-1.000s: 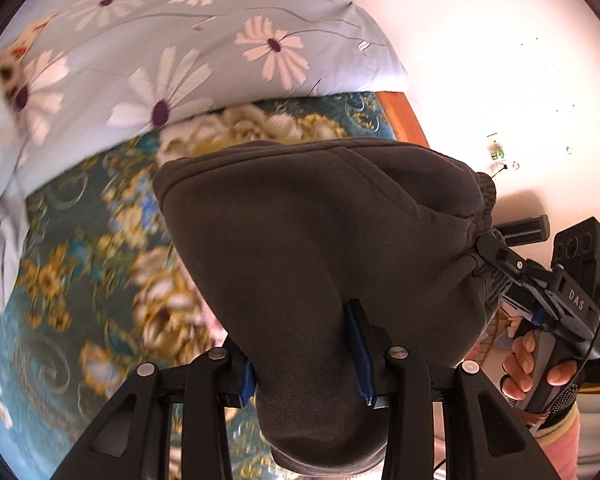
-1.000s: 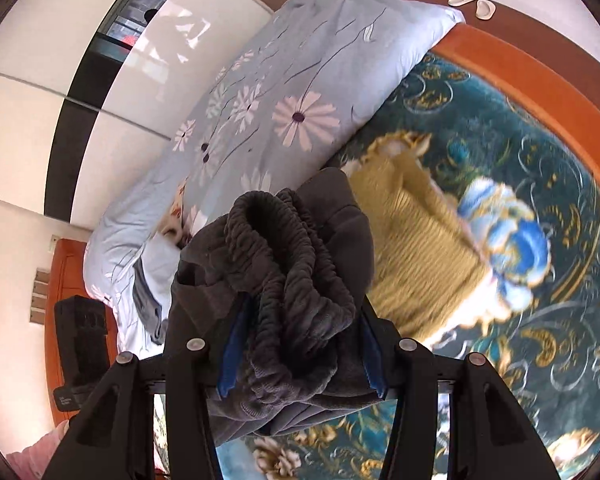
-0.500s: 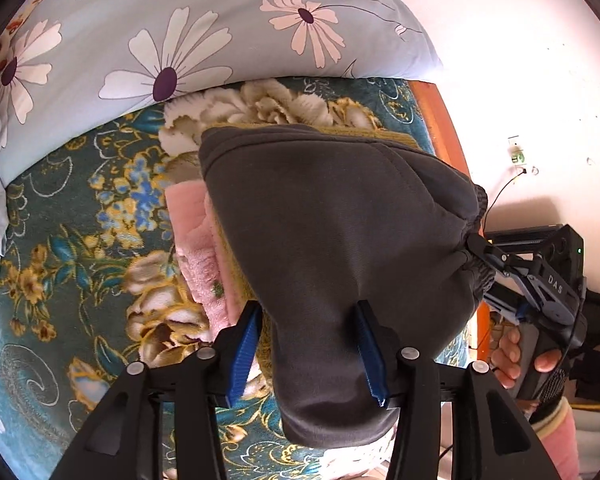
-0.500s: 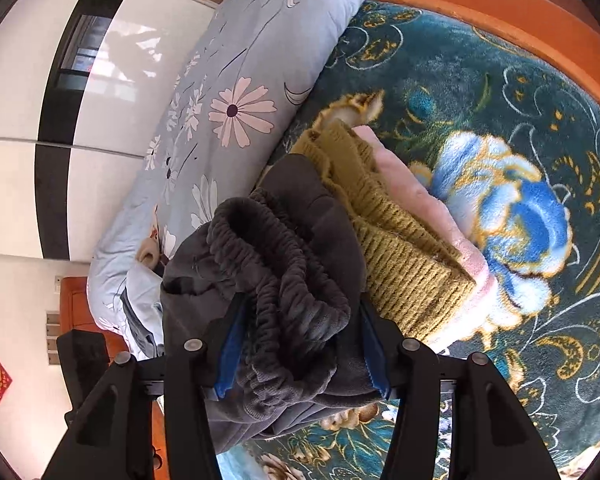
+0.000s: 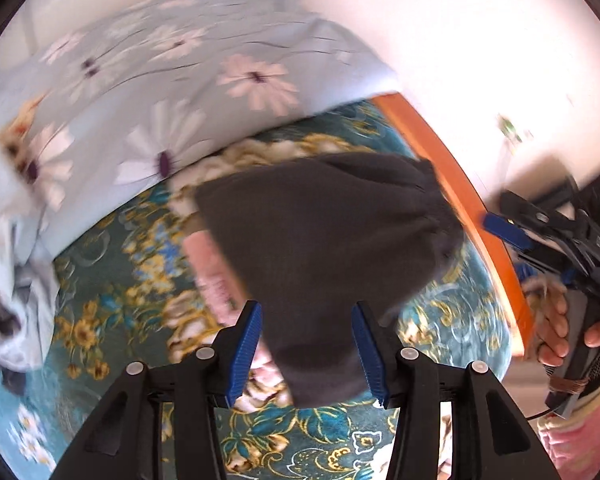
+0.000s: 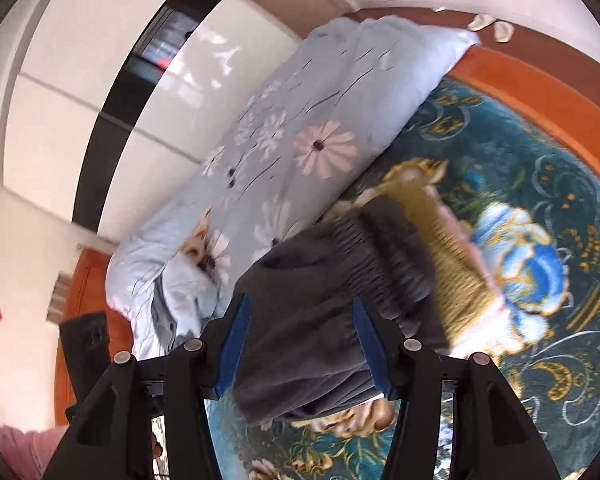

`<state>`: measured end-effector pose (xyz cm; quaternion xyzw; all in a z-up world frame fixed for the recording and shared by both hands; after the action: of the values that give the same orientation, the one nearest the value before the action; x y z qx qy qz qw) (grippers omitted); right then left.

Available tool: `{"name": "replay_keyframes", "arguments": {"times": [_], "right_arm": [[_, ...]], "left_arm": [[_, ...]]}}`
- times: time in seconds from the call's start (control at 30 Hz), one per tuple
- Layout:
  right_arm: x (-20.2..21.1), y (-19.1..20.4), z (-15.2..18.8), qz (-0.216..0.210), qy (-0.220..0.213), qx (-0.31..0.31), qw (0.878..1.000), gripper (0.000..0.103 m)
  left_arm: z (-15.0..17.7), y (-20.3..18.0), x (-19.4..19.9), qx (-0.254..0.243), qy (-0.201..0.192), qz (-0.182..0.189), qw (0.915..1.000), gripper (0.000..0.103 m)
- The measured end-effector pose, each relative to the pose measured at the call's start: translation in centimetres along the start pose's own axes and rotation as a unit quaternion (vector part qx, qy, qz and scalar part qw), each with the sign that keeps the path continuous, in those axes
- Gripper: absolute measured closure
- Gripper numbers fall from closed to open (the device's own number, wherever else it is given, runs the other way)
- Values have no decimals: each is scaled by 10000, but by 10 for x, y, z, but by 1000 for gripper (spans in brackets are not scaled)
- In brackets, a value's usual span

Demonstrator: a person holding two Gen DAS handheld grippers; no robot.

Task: Fold clothes
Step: 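Lower the folded sweatpants onto the yellow knit pile with both grippers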

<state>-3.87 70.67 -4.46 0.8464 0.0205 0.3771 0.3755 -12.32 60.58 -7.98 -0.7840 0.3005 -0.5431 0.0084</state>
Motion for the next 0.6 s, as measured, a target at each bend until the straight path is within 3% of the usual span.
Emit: {"name": "replay_keyframes", "arguments": {"times": [0.17, 0.33, 0.53, 0.6], "right_arm": [[-33, -20, 26, 253, 262, -262, 9990, 47], [-41, -48, 35, 474, 263, -841, 9950, 48], [-13, -29, 44, 592, -7, -630, 9963, 48], [-11, -27, 55, 726, 50, -533, 9959, 41]], "left_arm": [[16, -10, -33, -254, 469, -90, 9985, 52], [21, -7, -53, 98, 850, -151, 9962, 52], [26, -19, -32, -211, 638, -107, 9977, 51], [34, -16, -26, -164, 659, -170, 9975, 40]]}}
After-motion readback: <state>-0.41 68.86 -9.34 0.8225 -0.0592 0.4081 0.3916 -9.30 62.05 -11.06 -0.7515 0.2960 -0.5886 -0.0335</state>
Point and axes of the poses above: each gripper's, at about its wrist camera, not at the fingertips, and x roughly against the way its jaws point, y to its left, z to its underside, the point moved 7 cm from there along -x, roughly the way its jaws point, and after that the axes turned 7 degrees about -y, right-handed, at the moved point
